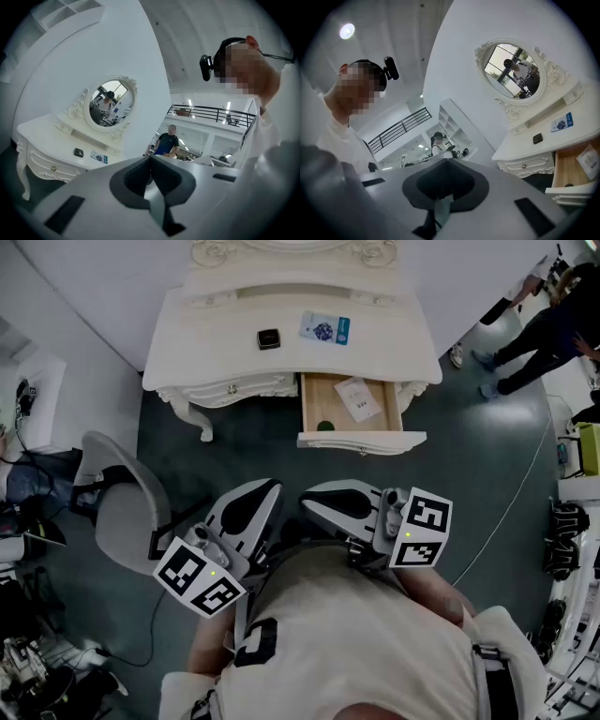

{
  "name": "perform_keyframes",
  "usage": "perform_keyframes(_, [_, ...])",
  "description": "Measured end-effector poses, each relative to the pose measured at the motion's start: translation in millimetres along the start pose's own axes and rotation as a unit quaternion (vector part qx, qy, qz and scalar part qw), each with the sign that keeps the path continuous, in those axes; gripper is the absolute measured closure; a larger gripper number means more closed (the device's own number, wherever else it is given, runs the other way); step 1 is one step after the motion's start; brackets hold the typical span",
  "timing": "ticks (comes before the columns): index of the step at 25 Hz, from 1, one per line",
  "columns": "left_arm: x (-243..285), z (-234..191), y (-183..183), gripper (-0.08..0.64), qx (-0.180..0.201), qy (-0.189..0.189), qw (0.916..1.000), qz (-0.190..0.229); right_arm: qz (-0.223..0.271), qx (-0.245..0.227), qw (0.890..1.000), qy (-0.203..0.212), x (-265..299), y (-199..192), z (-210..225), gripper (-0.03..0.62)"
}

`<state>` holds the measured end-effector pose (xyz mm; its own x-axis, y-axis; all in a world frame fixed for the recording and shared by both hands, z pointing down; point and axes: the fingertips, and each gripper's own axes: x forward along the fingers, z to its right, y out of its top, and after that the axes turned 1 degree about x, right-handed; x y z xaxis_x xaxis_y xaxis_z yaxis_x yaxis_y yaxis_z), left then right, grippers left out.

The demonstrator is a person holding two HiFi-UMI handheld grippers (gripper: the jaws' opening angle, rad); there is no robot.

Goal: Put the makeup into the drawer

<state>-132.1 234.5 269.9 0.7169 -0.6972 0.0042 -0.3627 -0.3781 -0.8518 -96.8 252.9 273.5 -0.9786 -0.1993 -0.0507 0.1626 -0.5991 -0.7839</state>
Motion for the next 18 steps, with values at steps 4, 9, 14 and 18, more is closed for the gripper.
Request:
perform_keyframes(4, [-0.9,-1.7,-3.5,0.529,-0.002,-0.010,0.9999,-0.004,0.003,-0.006,1.000,-0.007,2.6,-3.2,-2.2,0.565])
perform_keyframes(9, [0.7,-0.3,-3.5,0.529,0.004,-0.031,0.9994,-0.013,0.018,-0.006,0.999,-0.026,-4.1,-5.2,-3.0,0.565])
perform_keyframes(14, [7.9,1.8,-2.7,0.529,0.006,-0.042,0.9989,-0.022,0.025,-0.007,0.999,-0.037,-10.3,-1.0,-1.3,0.565])
perform_keyframes(18, [16.6,0.5,-4.9,0.529,0.008,-0.037,0.9989,-0.028,0.027,-0.009,0.999,-0.037,-18.2,4.0,5.0,0.564])
